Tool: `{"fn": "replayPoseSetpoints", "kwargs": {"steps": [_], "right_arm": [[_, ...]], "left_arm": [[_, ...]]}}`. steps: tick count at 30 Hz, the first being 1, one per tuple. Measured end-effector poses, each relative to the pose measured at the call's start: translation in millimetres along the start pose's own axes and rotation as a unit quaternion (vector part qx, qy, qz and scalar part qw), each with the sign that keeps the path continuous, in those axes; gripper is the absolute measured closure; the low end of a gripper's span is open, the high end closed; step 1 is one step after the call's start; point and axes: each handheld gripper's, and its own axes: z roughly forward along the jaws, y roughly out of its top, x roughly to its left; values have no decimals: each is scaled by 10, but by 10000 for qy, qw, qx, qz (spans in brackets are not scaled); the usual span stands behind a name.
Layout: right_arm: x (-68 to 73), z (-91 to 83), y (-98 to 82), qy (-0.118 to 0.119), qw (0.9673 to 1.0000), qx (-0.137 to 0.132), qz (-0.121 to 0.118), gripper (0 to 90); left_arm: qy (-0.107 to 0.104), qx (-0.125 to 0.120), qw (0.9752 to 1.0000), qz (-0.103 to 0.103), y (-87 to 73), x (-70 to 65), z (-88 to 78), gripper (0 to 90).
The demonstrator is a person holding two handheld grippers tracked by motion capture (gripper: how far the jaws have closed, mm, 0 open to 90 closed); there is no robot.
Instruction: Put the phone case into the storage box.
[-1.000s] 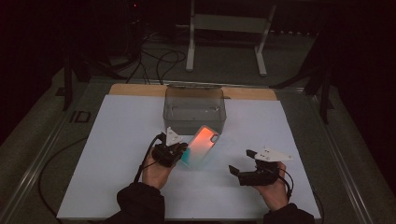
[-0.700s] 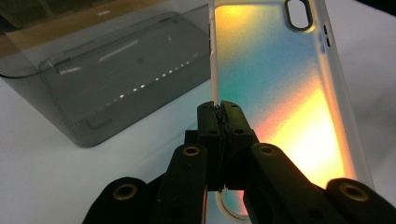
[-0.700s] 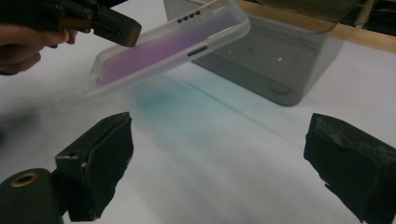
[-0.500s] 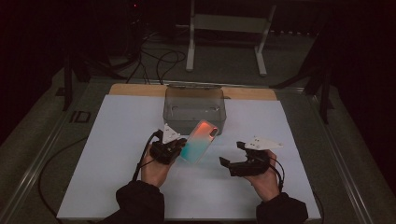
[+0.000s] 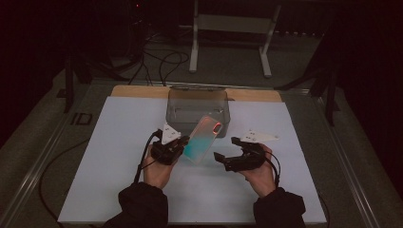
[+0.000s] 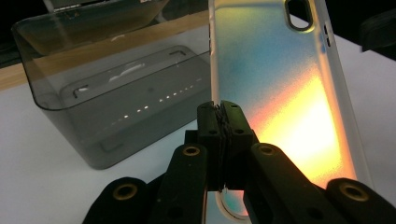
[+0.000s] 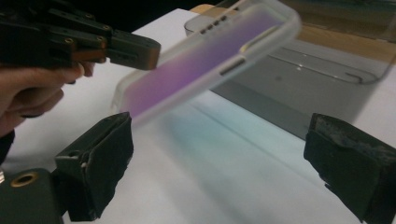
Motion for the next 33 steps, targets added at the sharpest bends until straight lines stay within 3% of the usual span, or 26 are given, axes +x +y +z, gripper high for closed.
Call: {"fn": "replayPoseSetpoints", "kwargs": {"steps": [12, 17, 21, 25, 32, 33], "right_arm": [[42, 190, 207, 260, 9988, -79, 396, 89], [95, 242, 238, 121, 9981, -140, 581, 275], [129, 258, 263, 59, 9968, -244, 764, 510], [171, 275, 276, -64, 9962, -243, 836, 603], [176, 281, 302, -58, 9918, -274, 1251, 706], [174, 280, 315, -19, 9886, -242, 1486, 736]], "left_arm": [[24, -283, 9996, 7, 63, -54, -57, 890], [46, -327, 9995, -22, 65, -70, -63, 890], [75, -391, 9992, -63, 67, -81, -69, 890], [102, -458, 9988, -123, 66, -94, -74, 890], [140, -473, 9986, -202, 41, -117, -58, 890], [113, -447, 9987, -239, 31, -127, -47, 890]]}}
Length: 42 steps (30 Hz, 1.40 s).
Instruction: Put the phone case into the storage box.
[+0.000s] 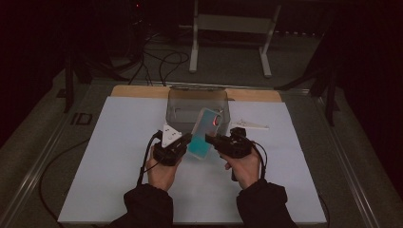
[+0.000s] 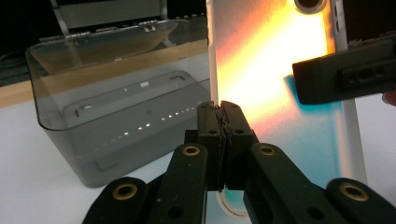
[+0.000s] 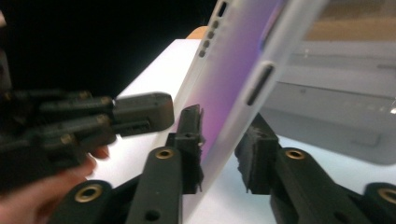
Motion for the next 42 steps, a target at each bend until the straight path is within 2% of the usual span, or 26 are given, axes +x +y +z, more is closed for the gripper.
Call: {"fn": "replayPoseSetpoints", "kwargs": {"steps": [2, 10, 14, 19, 21, 25, 29, 34, 37, 42], "right_arm": [[-4, -2, 21, 115, 9995, 71, 285, 759], [8, 1, 57, 75, 9989, 106, 444, 810], [3, 12, 54, 75, 9985, 181, 504, 814], [2, 13, 57, 129, 9983, 173, 547, 815], [13, 15, 66, 120, 9984, 198, 513, 816], [29, 28, 60, 124, 9986, 260, 441, 816], [32, 32, 60, 119, 9986, 276, 424, 816], [35, 28, 72, 95, 9988, 283, 377, 815], [47, 33, 74, 73, 9989, 318, 329, 815], [56, 45, 78, 79, 9989, 354, 300, 815]], "left_arm": [[11, 30, 10000, 16, -22, -15, 10, 890], [35, 74, 9999, -57, -73, -70, 18, 886], [24, 83, 9999, -66, -76, -49, 22, 884], [-7, 89, 10000, -1, -54, -26, 11, 869], [-15, 89, 10000, 28, -48, -18, 8, 834], [5, 25, 10000, -72, -28, 17, -12, 666], [56, -77, 9996, -283, -5, 79, -52, 479], [321, -243, 9990, -187, 18, 120, -111, 267], [488, -201, 9986, -94, 30, 144, -130, 116], [345, -186, 9992, 1, 16, 211, -178, 7]]}}
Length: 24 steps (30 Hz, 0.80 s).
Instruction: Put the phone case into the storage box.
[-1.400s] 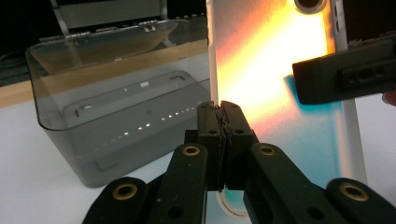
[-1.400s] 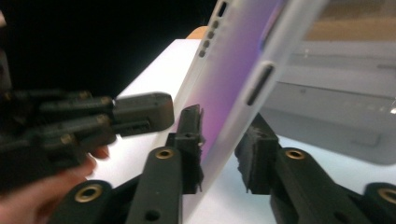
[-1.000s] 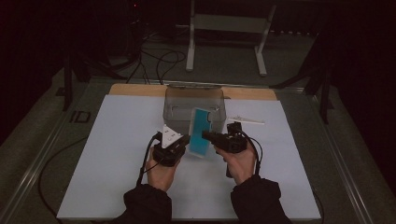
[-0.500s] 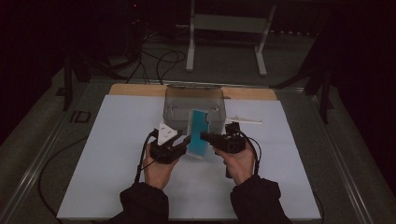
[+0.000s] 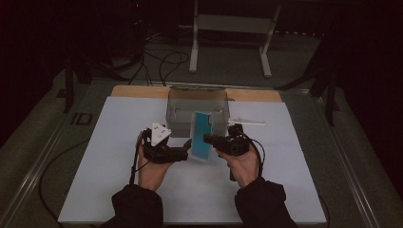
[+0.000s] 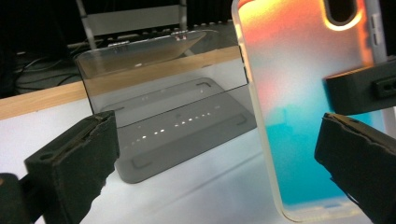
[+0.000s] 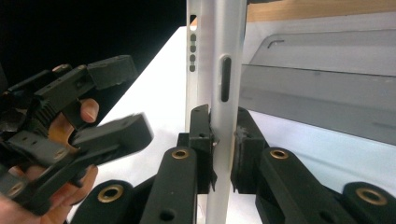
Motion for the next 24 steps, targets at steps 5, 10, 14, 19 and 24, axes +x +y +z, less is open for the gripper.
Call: {"fn": "replayPoseSetpoints", "kwargs": {"steps": [5, 10, 14, 19, 24], "right_arm": [[17, 7, 15, -5, 10000, 40, -16, 815], [30, 5, 46, -7, 10000, 86, -33, 814], [35, 1, 76, -9, 9999, 115, -39, 814], [30, -6, 113, -3, 9999, 125, -23, 814], [30, 4, 182, -45, 9998, 211, -29, 814]], "left_arm": [[61, -89, 9998, 141, -10, 80, -65, 1], [98, -190, 9995, 235, -33, 178, -152, 0], [161, -258, 9993, 213, -65, 280, -217, 1], [159, -271, 9993, 200, -101, 383, -285, 0], [232, -313, 9991, 172, -160, 518, -392, 1]]}}
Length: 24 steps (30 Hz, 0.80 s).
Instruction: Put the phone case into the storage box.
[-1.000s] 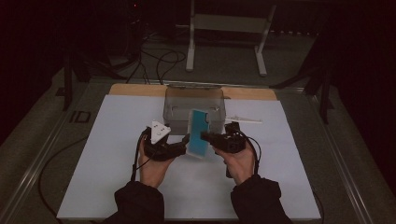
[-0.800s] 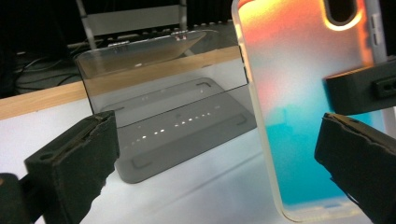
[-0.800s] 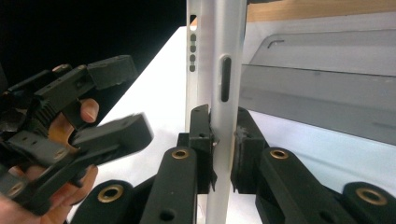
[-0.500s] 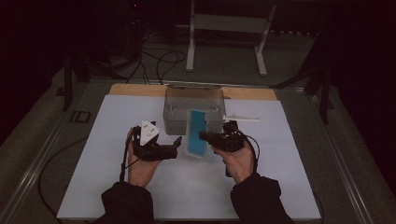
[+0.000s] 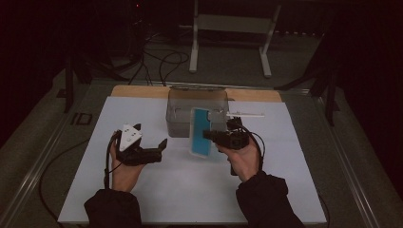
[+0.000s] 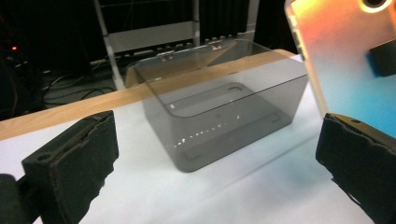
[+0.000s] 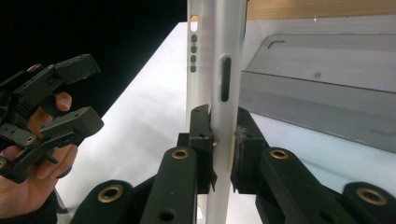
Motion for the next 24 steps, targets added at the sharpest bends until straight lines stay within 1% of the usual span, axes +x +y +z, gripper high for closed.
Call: {"fn": "replayPoseSetpoints", "kwargs": {"steps": [2, 5, 10, 12, 17, 24], "right_arm": [[7, 8, 25, -13, 10000, 38, -30, 814], [7, 10, 70, -40, 10000, 65, -47, 814], [-13, 1, 152, -65, 9999, 80, -41, 814], [-20, 3, 179, -91, 9999, 102, -41, 814], [-39, 12, 234, -149, 9997, 157, -82, 814], [-62, 29, 310, -215, 9995, 210, -98, 814]], "left_arm": [[70, 45, 10000, -32, -18, 37, -20, 1], [117, 57, 9999, -50, -48, 87, -55, 1], [175, 56, 9998, -54, -94, 151, -108, 1], [163, 63, 9998, -63, -116, 170, -123, 1], [247, 153, 9996, 41, -168, 200, -146, 1], [272, 131, 9995, 111, -248, 237, -192, 1]]}}
